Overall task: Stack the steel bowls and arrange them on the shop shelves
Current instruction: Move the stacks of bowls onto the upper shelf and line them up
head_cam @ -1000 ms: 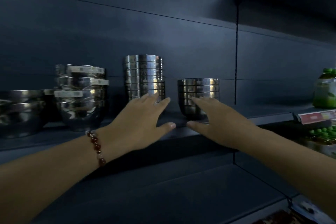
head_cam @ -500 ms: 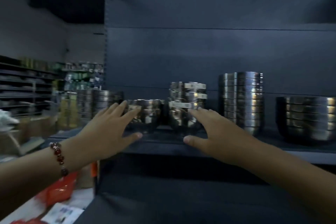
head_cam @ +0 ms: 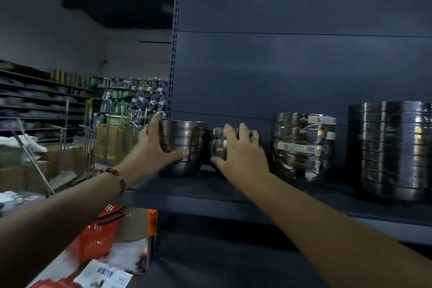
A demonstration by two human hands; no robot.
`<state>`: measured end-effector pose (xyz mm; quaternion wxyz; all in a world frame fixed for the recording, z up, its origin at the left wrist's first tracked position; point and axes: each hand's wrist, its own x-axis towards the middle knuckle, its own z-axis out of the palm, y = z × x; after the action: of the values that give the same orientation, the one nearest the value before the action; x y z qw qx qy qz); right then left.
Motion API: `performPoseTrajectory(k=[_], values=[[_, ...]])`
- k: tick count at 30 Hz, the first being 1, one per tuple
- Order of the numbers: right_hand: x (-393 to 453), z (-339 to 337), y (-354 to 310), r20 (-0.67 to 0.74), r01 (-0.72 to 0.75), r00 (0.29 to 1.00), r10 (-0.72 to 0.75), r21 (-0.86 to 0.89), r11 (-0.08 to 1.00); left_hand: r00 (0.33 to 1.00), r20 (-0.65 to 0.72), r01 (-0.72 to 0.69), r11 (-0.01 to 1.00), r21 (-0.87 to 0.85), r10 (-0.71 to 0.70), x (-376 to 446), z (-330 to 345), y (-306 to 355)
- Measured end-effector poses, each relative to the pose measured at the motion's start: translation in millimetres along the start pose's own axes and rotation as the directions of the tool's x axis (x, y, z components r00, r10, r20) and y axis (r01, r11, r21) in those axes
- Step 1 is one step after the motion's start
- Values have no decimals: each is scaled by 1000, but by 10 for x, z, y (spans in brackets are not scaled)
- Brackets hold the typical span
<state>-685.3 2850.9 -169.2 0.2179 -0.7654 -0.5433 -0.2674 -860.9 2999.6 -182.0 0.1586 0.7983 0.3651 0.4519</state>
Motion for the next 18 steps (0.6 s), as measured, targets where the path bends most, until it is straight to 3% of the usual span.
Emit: performPoseTrajectory(k=[7, 11, 18], values=[[441, 297, 140, 5, -216, 976, 217, -85, 973, 998, 68, -1, 1000, -15, 2, 333, 316, 0], [549, 467, 216, 37, -241, 968, 249, -147, 959, 994, 110, 16, 999, -36, -12, 464, 452, 16], [661, 494, 280, 90, -271, 956, 279, -92, 958, 994, 99, 43, 999, -16, -42, 606, 599, 44]])
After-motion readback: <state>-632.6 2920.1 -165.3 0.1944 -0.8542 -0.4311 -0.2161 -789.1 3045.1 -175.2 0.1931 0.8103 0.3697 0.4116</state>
